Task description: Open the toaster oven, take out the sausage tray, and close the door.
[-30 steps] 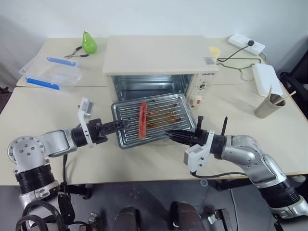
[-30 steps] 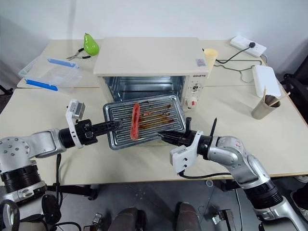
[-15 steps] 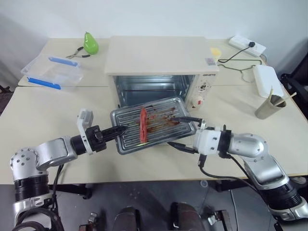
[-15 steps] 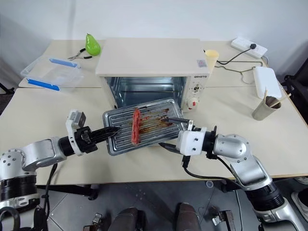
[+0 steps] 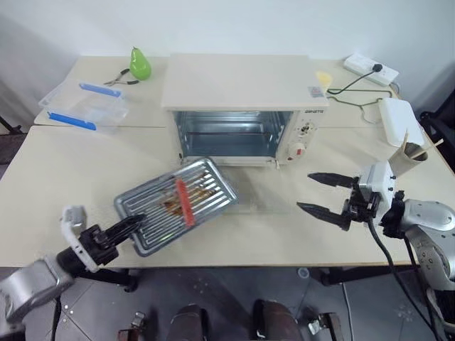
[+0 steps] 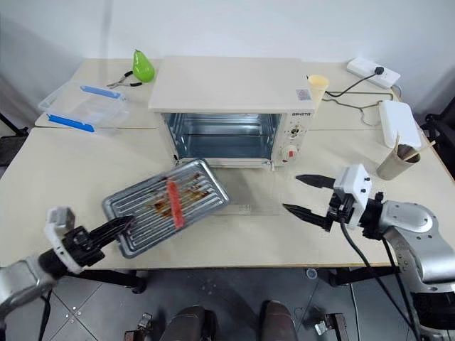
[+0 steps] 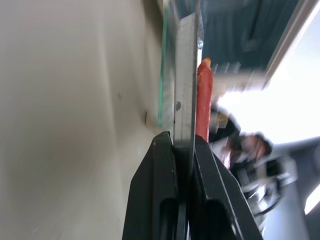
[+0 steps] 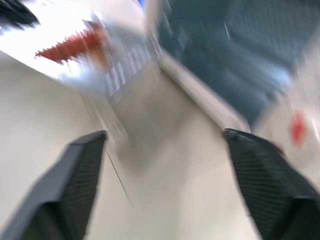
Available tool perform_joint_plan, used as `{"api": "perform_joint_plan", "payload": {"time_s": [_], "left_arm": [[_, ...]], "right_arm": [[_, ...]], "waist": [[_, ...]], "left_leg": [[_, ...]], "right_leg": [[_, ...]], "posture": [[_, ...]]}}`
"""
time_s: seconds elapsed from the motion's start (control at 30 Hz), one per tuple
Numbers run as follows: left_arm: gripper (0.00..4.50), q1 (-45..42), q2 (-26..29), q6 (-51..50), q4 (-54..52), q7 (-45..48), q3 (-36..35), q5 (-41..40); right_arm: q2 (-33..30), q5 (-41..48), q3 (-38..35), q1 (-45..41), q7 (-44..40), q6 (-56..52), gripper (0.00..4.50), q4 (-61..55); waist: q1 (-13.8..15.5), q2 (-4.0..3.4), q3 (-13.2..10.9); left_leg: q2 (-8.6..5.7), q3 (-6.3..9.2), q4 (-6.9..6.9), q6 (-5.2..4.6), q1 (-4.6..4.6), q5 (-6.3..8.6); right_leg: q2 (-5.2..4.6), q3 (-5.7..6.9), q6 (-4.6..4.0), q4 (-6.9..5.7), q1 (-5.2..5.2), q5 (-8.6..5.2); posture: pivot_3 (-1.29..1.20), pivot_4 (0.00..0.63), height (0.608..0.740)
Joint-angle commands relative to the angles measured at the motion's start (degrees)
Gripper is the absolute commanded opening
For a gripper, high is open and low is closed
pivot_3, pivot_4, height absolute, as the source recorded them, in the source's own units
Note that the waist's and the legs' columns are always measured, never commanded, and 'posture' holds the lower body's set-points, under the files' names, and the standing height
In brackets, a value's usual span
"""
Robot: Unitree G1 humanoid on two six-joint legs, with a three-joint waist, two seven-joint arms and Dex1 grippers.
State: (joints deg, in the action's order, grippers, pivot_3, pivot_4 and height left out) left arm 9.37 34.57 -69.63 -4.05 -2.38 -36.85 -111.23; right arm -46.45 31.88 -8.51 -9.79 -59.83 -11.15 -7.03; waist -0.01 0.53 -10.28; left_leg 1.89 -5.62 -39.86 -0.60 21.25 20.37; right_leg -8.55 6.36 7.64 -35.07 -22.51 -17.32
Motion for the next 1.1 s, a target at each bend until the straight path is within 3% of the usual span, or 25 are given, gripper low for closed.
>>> {"api": "perform_joint_plan", "payload": {"time_s": [0.03, 0.17, 0.27, 0.3, 0.47, 0.7, 0.97, 1.1], "left_arm": [[0.0, 3.0, -3.1, 3.2, -6.5, 2.0, -3.1, -1.8], [0.0, 6.7, -8.3, 7.4, -11.7, 2.3, -4.8, -1.8], [0.0, 10.4, -15.3, 13.3, -15.7, 0.4, -9.2, -1.8], [0.0, 12.0, -17.0, 14.4, -16.9, -0.3, -9.6, -1.8], [0.0, 16.6, -22.9, 19.9, -21.8, -2.5, -8.8, -1.8], [0.0, 19.4, -26.5, 24.3, -24.5, -3.6, -7.1, -1.8], [0.0, 12.1, -32.4, 30.1, -20.7, -9.4, -12.6, -1.8], [0.0, 9.7, -34.9, 31.9, -22.7, -14.0, -11.3, -1.8]], "right_arm": [[0.1, -2.6, 0.0, -1.4, -2.9, 3.6, 2.58, 4.4], [1.2, -4.6, 1.6, -4.2, -4.5, 5.0, 1.21, 9.1], [1.6, -7.3, 4.0, -6.6, -6.6, 6.3, 0.19, 13.2], [1.9, -7.8, 4.4, -7.3, -6.9, 6.4, 0.03, 14.3], [2.9, -10.4, 6.2, -10.5, -6.9, 5.6, 0.03, 18.8], [4.7, -11.8, 7.9, -13.3, -8.2, 5.4, 0.03, 21.8], [8.6, -14.1, 10.7, -16.3, -10.3, 7.3, 0.03, 27.6], [10.4, -13.6, 10.9, -16.9, -11.8, 7.0, 0.03, 27.6]], "waist": [[0.0, 0.0, 0.0], [-0.1, -0.01, 0.0], [-0.3, -0.02, 0.0], [-0.2, -0.02, 0.0], [0.0, -0.02, 0.0], [0.3, -0.03, 0.0], [0.0, -0.03, 0.0], [0.0, -0.03, 0.0]], "left_leg": [[-0.02, -0.01, 0.02, 0.0, -0.01, 0.0], [0.0, -0.08, 0.02, 0.0, -0.03, 0.0], [0.01, -0.11, 0.02, 0.0, -0.04, 0.0], [0.04, -0.17, 0.02, 0.01, -0.05, 0.01], [0.05, -0.22, 0.0, 0.01, -0.04, 0.01], [0.01, -0.2, -0.12, -0.15, 0.0, 0.09], [0.01, -0.24, -0.12, -0.16, 0.0, 0.1], [-0.02, -0.25, -0.12, -0.2, 0.02, 0.12]], "right_leg": [[0.0, -0.03, 0.0, 0.0, 0.0, 0.0], [0.01, -0.06, 0.0, 0.05, 0.01, 0.0], [0.02, -0.06, 0.0, 0.07, 0.0, 0.0], [0.02, -0.06, 0.0, 0.12, 0.01, 0.0], [0.02, -0.08, -0.02, 0.21, 0.0, -0.01], [0.0, -0.17, -0.08, 0.33, 0.07, -0.04], [0.03, -0.13, -0.07, 0.32, 0.07, -0.04], [0.01, -0.14, -0.05, 0.32, 0.08, -0.02]], "posture": [[0.0, 0.15, 0.74], [0.0, 0.15, 0.74], [0.0, 0.15, 0.74], [0.0, 0.15, 0.74], [0.0, 0.15, 0.74], [0.0, 0.15, 0.74], [0.0, 0.15, 0.74], [0.0, 0.15, 0.74]]}}
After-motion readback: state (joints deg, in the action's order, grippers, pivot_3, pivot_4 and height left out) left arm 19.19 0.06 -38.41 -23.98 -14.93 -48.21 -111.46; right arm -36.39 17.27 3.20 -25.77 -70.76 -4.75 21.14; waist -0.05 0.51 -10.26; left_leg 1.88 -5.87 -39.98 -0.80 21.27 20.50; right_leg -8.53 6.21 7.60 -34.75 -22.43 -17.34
